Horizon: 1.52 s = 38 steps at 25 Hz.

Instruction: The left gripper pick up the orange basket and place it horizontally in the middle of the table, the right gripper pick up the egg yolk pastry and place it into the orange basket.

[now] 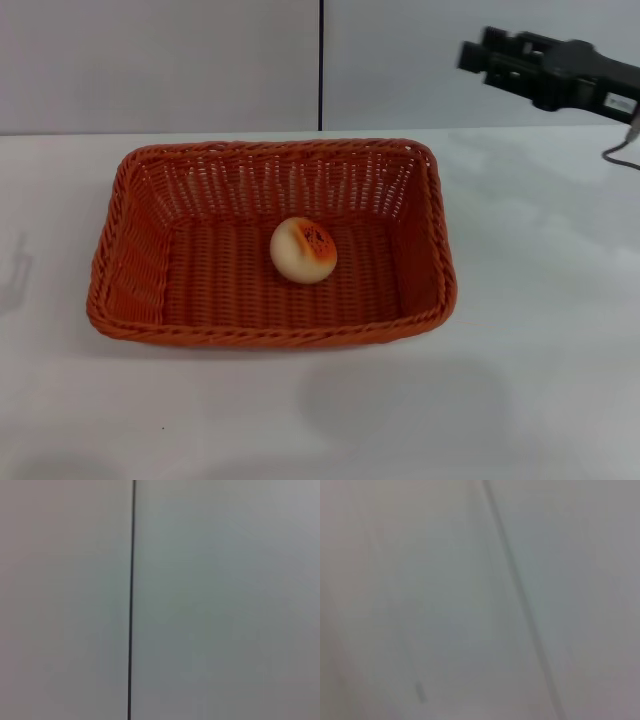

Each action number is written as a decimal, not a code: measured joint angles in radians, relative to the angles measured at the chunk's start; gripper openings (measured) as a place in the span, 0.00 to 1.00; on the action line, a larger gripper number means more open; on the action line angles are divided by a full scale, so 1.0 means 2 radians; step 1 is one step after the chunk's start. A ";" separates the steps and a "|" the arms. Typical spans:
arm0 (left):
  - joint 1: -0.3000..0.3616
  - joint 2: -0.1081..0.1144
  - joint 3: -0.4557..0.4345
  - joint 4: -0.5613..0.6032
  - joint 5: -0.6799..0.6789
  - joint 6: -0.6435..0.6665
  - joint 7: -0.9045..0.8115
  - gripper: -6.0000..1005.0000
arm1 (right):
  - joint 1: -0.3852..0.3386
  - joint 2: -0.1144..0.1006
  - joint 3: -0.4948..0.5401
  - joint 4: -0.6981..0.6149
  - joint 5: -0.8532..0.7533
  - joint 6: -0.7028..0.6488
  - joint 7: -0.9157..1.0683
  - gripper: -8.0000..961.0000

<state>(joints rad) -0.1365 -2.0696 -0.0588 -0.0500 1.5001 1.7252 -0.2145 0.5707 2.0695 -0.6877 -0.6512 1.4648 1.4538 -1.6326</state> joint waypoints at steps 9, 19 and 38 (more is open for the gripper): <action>-0.004 -0.001 -0.002 -0.044 0.000 0.001 0.044 0.65 | -0.027 0.000 0.081 0.061 0.018 0.004 -0.169 0.58; -0.004 -0.001 0.005 -0.064 0.003 -0.004 0.044 0.65 | -0.041 -0.002 0.079 0.068 0.077 0.015 -0.226 0.58; 0.007 0.001 0.005 -0.071 0.003 0.007 0.038 0.65 | -0.029 -0.013 0.084 0.054 0.120 -0.001 -0.257 0.58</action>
<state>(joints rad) -0.1229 -2.0668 -0.0484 -0.1923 1.5064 1.7387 -0.1385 0.5133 2.0429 -0.5190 -0.5429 1.7042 1.4511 -2.1470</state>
